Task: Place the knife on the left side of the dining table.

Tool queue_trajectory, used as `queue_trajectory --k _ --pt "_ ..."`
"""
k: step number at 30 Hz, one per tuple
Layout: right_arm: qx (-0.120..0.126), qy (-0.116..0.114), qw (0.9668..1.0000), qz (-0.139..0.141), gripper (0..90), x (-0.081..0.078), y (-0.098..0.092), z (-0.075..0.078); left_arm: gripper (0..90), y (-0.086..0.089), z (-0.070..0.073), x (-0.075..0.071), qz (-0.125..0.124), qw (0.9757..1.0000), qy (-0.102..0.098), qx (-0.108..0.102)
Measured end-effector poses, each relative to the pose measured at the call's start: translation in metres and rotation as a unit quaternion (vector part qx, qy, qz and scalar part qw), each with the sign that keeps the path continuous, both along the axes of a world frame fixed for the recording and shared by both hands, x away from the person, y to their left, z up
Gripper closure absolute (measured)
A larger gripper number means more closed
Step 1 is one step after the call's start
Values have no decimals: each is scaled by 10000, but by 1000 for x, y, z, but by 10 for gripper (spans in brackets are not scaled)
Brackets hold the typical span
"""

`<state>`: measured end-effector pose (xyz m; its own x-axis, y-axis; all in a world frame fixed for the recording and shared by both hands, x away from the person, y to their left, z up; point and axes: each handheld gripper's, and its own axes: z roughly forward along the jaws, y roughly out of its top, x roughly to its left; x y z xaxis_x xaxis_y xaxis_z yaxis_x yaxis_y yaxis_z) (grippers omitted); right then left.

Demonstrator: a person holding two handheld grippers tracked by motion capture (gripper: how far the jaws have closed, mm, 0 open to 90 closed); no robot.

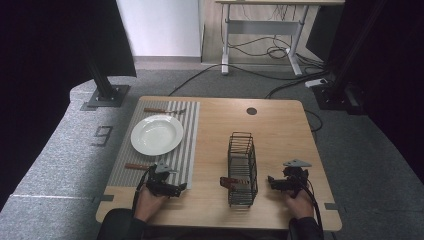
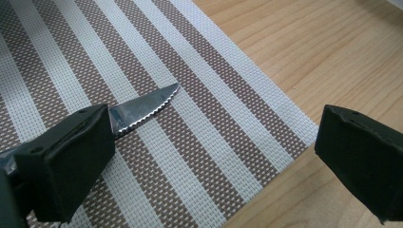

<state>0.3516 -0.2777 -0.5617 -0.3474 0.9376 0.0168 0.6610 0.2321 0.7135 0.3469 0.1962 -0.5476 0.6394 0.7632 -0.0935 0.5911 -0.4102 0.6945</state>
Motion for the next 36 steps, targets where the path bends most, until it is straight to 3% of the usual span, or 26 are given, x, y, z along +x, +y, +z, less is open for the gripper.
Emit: queue_trajectory --k 18,23,27,36 --pt "0 0 10000 0 0 0 0 0 0 -1 0 7 17 10000 1 34" --pt "0 -1 10000 1 0 0 0 0 0 -4 1 0 -180 9998 48 39" --pt "0 0 10000 1 0 0 0 0 0 -8 0 -4 -323 9994 59 149" --pt "0 0 10000 -1 0 0 0 0 0 -15 -2 -6 -383 9976 -105 564"
